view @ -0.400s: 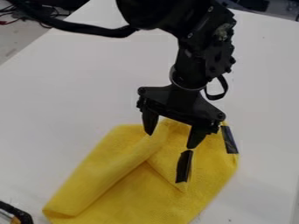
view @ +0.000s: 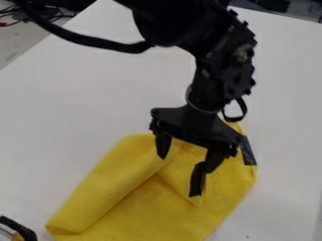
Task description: Unfold the cloth from right to top left
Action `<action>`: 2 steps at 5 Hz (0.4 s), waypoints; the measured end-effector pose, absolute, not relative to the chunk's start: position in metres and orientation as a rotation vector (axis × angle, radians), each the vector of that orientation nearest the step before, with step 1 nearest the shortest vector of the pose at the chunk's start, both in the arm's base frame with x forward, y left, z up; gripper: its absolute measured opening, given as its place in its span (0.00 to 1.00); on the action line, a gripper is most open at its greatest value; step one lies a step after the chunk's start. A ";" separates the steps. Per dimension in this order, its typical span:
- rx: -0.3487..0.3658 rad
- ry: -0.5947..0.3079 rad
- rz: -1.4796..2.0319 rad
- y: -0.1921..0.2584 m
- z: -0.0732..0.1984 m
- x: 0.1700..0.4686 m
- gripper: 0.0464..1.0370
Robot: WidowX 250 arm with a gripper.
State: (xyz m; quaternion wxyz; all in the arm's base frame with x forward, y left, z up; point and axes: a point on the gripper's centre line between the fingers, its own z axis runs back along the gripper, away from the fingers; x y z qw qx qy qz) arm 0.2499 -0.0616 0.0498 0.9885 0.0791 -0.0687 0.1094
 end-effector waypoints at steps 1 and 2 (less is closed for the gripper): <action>0.140 -0.139 0.237 -0.077 0.033 0.244 0.96; 0.103 -0.133 0.256 -0.084 0.020 0.243 0.96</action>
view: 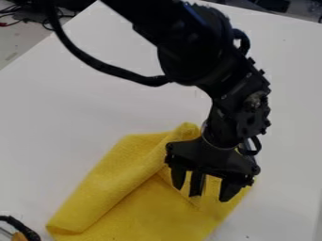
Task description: Unfold the cloth from right to top left
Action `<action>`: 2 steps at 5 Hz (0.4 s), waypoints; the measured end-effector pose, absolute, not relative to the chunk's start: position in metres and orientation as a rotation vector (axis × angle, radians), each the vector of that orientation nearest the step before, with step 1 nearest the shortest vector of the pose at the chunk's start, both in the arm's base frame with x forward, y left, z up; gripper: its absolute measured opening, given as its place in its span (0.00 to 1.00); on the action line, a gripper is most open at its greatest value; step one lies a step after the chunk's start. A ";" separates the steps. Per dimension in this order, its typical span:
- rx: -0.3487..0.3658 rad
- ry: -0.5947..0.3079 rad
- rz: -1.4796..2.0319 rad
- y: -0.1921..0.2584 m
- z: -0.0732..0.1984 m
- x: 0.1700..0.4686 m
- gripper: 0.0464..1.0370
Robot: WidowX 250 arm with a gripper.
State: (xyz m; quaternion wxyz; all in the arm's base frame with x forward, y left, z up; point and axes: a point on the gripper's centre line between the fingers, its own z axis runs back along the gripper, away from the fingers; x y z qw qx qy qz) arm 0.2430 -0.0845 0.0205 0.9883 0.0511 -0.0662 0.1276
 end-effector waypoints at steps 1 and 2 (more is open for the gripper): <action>0.086 -0.132 0.237 -0.084 0.015 0.246 0.91; 0.076 -0.100 0.225 -0.077 0.007 0.247 0.66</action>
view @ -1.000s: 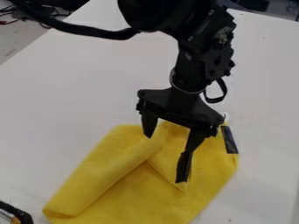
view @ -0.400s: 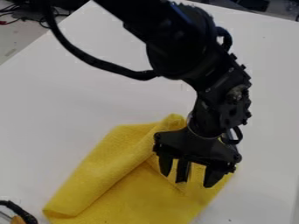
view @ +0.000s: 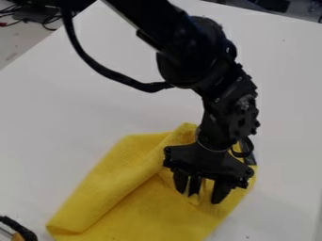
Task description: Unfold the cloth from right to top left
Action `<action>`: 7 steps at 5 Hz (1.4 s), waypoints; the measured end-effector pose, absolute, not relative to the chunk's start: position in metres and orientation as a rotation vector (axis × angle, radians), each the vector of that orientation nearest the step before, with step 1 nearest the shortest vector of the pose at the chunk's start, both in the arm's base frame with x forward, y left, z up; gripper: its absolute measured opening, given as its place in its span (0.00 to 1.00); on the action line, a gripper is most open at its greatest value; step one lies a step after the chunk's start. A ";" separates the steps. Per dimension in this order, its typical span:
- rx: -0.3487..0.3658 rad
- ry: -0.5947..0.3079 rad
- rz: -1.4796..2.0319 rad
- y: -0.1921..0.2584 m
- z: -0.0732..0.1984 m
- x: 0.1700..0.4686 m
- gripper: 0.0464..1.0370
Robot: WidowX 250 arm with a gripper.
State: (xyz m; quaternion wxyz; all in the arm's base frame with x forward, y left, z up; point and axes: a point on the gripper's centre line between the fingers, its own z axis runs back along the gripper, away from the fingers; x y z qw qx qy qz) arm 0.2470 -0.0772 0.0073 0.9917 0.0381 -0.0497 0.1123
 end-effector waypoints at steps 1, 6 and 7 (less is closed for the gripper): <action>0.072 -0.092 0.212 -0.076 0.009 0.249 0.35; 0.119 -0.075 0.232 -0.072 0.021 0.250 0.96; 0.129 -0.062 0.226 -0.071 0.022 0.249 0.91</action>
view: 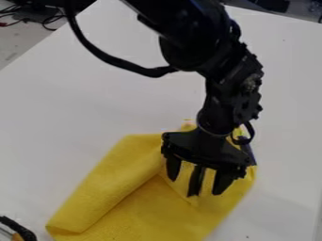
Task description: Unfold the cloth from right to top left
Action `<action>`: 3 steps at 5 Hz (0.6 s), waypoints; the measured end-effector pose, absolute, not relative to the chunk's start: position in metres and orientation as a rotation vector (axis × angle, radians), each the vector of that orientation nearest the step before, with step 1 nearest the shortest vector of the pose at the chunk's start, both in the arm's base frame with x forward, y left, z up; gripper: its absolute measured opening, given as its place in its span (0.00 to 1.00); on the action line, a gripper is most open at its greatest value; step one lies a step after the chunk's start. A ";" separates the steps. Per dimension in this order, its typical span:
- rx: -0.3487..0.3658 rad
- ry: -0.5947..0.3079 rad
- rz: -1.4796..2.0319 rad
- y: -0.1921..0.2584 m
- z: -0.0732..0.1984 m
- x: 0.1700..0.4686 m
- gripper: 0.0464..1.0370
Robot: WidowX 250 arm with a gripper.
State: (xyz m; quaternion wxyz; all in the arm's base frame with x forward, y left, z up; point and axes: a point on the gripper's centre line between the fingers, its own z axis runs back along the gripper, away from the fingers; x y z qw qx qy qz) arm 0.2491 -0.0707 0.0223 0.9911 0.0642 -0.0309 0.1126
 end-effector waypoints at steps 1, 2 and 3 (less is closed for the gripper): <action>0.131 -0.057 0.237 -0.070 0.022 0.248 0.73; 0.108 -0.081 0.250 -0.070 0.022 0.253 0.42; 0.077 -0.092 0.249 -0.071 0.020 0.255 0.16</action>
